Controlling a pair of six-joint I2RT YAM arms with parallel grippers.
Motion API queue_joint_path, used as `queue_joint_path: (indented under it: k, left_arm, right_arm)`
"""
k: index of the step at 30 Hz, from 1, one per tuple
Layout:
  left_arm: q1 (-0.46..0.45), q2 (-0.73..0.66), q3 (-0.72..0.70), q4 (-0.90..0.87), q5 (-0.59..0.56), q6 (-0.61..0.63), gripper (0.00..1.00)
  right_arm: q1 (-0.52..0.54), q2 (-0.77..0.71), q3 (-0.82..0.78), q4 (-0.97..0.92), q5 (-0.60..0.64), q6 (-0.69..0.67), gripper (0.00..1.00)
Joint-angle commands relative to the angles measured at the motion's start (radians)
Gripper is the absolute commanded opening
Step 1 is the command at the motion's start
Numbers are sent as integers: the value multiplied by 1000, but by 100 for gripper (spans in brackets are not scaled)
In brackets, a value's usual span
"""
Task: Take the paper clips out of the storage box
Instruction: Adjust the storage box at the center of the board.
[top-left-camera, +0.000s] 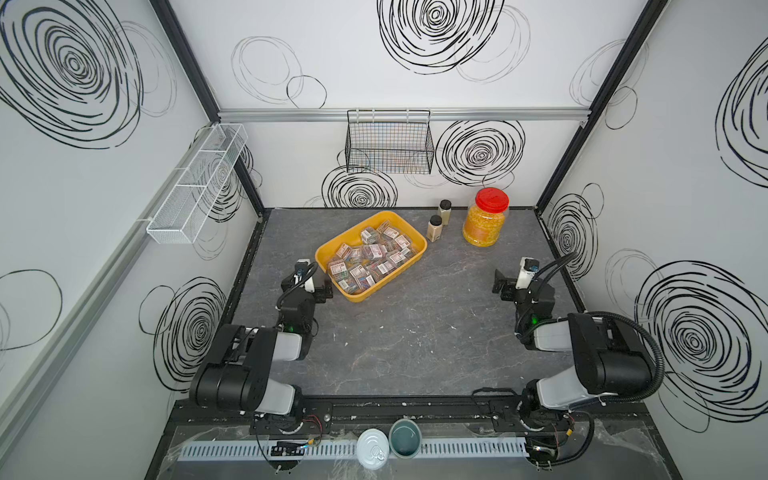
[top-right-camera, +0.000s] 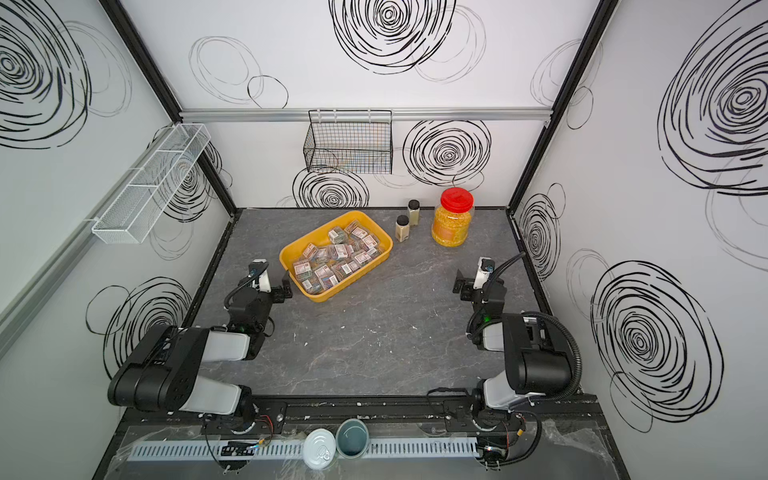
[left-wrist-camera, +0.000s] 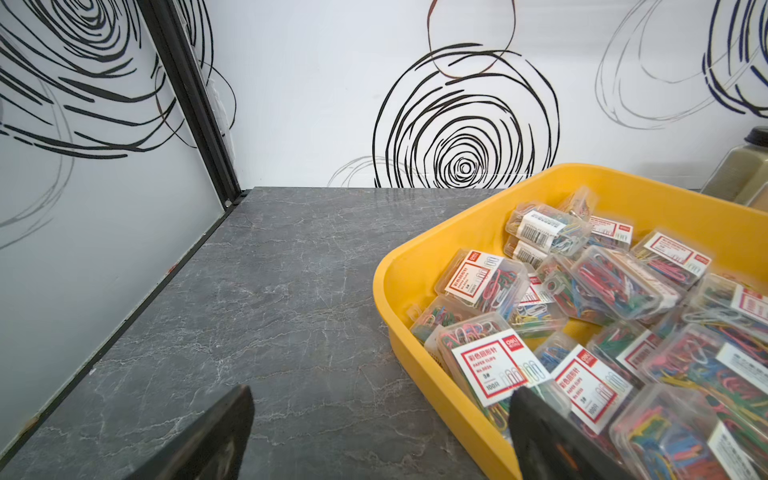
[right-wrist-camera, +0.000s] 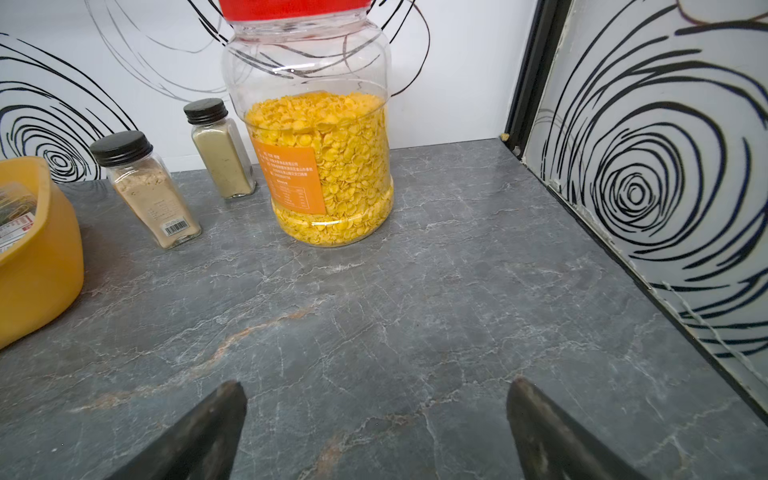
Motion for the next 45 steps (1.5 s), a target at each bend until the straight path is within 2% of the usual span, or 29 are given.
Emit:
queue_joint_path:
  k: [1, 33, 36, 39, 41, 43, 45]
  left_arm:
    - [2, -7, 13, 44, -1, 4, 99]
    - [-9, -8, 10, 47, -20, 9, 99]
    - [-23, -18, 4, 56, -65, 8, 99]
    - [-93, -133, 1, -35, -225, 32, 99]
    - [-111, -236, 47, -229, -279, -15, 99]
    - [-103, -301, 84, -354, -252, -78, 99]
    - [-111, -358, 75, -357, -179, -79, 99]
  right_arm:
    - [9, -3, -8, 37, 6, -3, 100]
    - [20, -1, -14, 47, 35, -7, 100]
    - [28, -9, -26, 68, 39, -16, 100]
    - [67, -48, -97, 181, 102, -47, 100]
    - [109, -130, -131, 175, 219, -59, 100]
    - [142, -233, -92, -13, 353, -19, 100]
    - [140, -306, -40, -204, 451, 87, 100]
